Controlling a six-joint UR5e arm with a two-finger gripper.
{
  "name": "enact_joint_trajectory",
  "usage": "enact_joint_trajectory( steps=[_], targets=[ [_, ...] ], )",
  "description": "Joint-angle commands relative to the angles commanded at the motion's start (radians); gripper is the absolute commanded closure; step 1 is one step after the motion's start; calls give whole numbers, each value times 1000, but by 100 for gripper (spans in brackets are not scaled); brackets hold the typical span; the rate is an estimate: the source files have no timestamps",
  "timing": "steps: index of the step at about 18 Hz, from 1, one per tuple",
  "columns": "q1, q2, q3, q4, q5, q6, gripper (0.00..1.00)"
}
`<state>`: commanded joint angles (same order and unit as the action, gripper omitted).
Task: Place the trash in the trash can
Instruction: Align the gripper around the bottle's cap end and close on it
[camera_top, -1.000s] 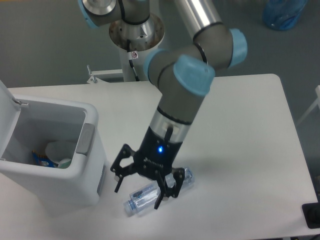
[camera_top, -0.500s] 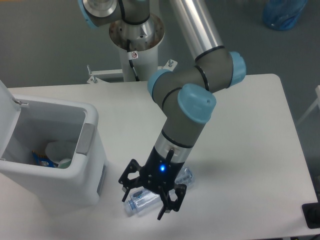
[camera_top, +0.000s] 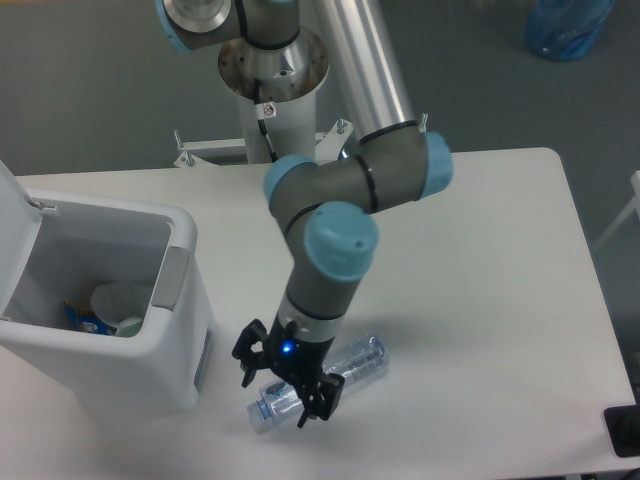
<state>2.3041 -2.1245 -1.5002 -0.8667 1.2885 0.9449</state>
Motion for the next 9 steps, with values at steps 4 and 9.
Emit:
enact_joint_trajectory(
  steps=[4, 9],
  targets=[
    [-15, -63, 17, 6, 89, 3, 0],
    [-26, -77, 20, 6, 121, 3, 0]
  ],
)
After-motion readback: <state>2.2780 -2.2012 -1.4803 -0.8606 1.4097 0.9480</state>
